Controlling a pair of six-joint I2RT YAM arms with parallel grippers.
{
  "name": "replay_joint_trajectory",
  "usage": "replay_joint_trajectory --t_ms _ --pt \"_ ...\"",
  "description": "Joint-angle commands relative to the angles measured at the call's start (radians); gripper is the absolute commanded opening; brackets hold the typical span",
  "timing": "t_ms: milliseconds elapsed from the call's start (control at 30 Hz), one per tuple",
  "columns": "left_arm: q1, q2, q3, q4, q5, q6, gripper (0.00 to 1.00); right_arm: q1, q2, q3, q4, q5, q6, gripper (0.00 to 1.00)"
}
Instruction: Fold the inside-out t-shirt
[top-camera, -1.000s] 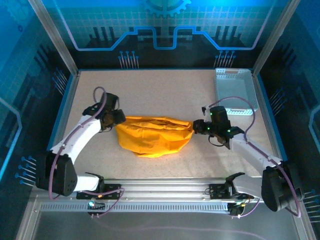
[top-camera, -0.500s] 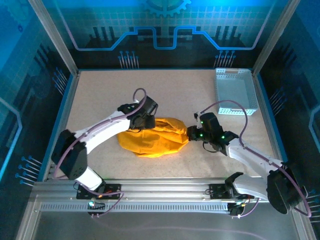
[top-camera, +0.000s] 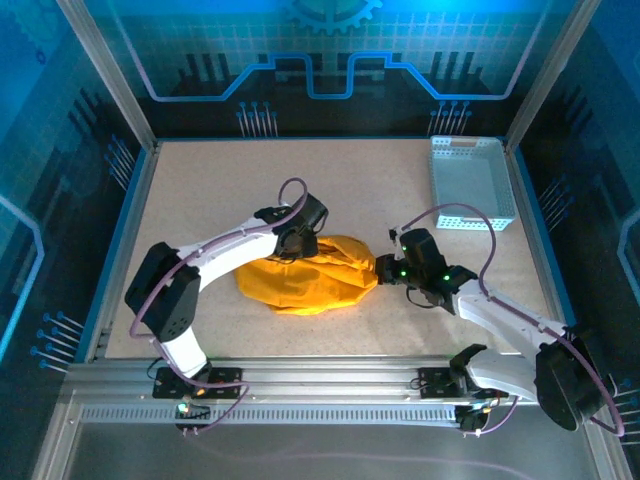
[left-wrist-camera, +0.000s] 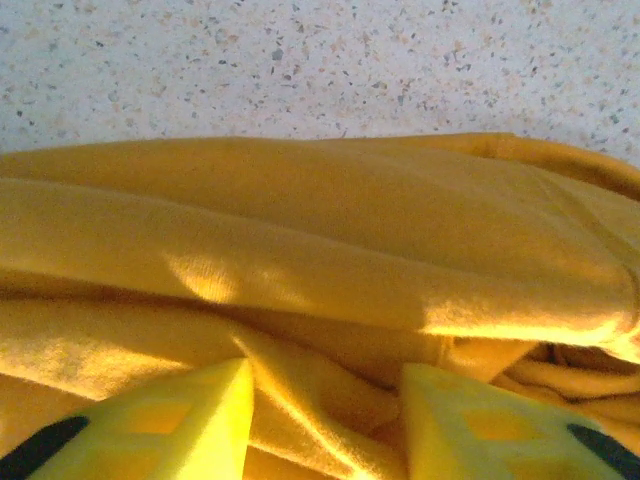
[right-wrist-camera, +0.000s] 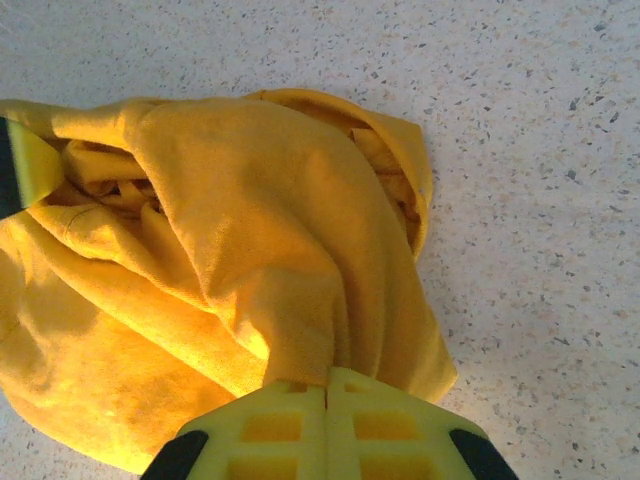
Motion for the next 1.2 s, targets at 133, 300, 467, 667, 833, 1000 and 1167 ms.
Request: replay_joint_trajectory --t_ms 133,300,467,667,833,1000,1167 --pt "-0.005 -0.086 -0.061 0.060 -0.002 -0.013 0.00 0.012 -0.037 -0.013 -0.014 0.043 0.031 0.00" --pt "-0.059 -0.463 -0.301 0.063 -0.114 -0.101 0.00 -0.023 -0.020 0.001 -0.087 0.064 0.023 0.15" --pt "-0.107 -0.829 -0.637 0.036 -0.071 -0.256 0.00 -0.025 -0.018 0.126 -0.235 0.143 -0.134 0.44" --pt "-0.145 -1.107 -0.879 0.010 0.005 -0.402 0.00 0.158 0.121 0.389 -0.310 0.183 -0.295 0.65" --pt "-0.145 -1.141 -0.892 -0.042 -0.029 -0.408 0.00 0.333 0.387 0.578 -0.329 0.151 -0.337 0.67" --pt "-0.145 -1.110 -0.891 -0.023 -0.032 -0.401 0.00 0.443 0.584 0.684 -0.334 0.132 -0.340 0.64" --pt "-0.144 -1.109 -0.884 -0.012 -0.042 -0.388 0.00 0.471 0.687 0.720 -0.337 0.178 -0.312 0.57"
